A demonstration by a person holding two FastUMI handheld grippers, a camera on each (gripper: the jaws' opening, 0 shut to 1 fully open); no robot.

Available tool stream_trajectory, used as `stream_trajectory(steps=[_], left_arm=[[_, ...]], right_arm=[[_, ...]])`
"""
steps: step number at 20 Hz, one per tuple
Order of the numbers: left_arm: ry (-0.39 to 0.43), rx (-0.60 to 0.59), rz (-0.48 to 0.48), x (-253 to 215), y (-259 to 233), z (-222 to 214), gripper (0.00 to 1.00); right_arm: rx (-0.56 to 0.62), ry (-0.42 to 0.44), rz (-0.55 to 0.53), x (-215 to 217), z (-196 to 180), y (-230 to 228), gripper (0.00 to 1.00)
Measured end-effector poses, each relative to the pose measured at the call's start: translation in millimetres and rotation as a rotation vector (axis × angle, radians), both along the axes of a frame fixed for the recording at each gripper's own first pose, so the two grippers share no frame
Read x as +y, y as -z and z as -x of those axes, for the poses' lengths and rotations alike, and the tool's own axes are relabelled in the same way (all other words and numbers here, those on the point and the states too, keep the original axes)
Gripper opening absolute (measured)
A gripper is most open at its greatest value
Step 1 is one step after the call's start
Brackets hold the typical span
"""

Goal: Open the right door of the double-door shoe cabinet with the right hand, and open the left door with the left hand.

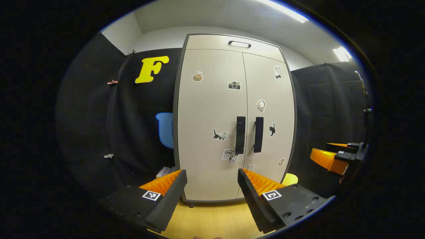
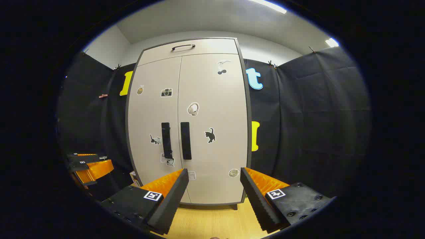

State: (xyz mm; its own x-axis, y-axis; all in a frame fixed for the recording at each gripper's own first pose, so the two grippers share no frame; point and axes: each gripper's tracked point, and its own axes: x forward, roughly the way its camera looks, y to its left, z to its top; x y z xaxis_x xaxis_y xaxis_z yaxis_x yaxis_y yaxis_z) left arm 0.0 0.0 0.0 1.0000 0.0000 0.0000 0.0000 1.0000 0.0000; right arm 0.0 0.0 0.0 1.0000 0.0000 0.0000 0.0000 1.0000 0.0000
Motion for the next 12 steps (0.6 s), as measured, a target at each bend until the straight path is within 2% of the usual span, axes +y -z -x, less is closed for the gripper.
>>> stream_trajectory(steps=[12], left_arm=[[-0.025,0.038,-0.027,6.6,21.2,5.2,0.95]], right_arm=[[0.026,-0.012,-0.013,2.7,-6.8,7.3,0.98]])
